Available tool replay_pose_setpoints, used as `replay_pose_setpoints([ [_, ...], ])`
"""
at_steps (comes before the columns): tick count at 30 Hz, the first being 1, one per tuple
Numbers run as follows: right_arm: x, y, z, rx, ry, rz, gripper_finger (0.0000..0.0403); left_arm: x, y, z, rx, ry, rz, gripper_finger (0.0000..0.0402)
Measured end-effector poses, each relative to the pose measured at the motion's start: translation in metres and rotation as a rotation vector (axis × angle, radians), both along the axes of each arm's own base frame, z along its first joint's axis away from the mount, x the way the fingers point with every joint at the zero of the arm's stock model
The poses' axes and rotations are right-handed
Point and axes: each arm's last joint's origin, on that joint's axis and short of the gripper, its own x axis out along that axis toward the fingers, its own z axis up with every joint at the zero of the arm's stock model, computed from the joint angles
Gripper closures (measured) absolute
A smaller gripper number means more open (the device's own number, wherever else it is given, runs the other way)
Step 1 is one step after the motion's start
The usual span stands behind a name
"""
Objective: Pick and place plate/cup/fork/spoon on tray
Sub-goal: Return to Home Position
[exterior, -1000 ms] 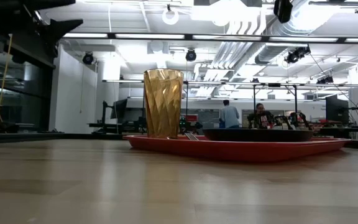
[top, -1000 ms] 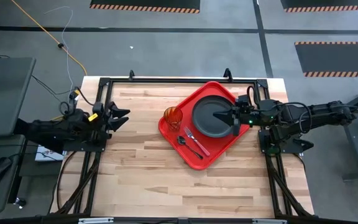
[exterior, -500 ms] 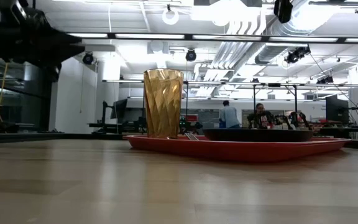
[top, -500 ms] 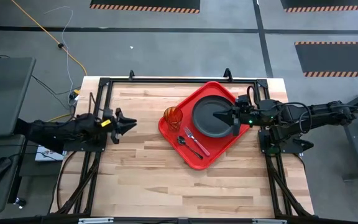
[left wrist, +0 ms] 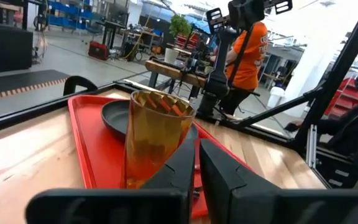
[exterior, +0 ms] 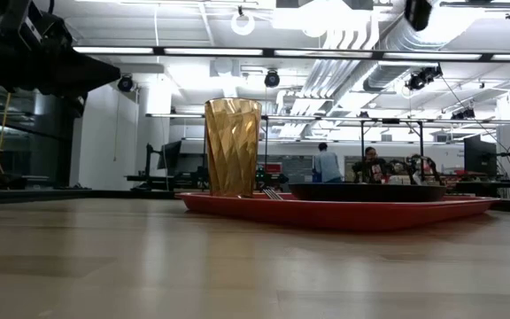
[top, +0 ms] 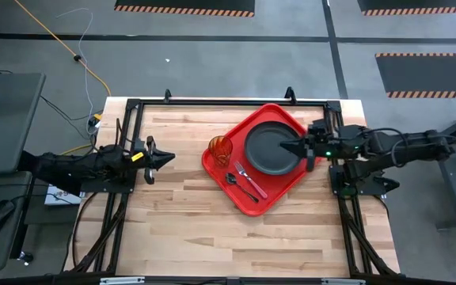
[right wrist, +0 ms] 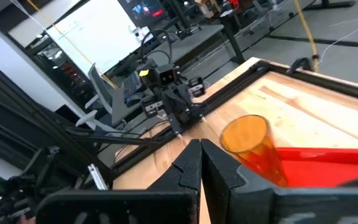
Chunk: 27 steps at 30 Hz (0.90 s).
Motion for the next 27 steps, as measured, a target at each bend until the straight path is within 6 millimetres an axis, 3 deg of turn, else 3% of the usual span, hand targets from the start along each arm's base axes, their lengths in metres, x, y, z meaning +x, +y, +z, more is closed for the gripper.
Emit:
replay_pose_setpoints([
  [7,-0.049,-0.006,0.01,-0.072,-0.031,-0.014,0.0403,0.0,0.0,0.0,0.0,0.0,0.0,0.0387],
  [11,-0.065,-0.008,0.008,-0.137,-0.112,0.001,0.0403,0.0,0.0,0.0,0.0,0.0,0.0,0.0387],
  [19,-0.076,-0.009,-0.061,-0.102,-0.229,0.041,0.0403,0.0,0.0,0.0,0.0,0.0,0.0,0.0387],
  [27,-0.093,-0.012,-0.104,-0.08,-0.338,0.053,0.0403,0.0,0.0,0.0,0.0,0.0,0.0,0.0385],
])
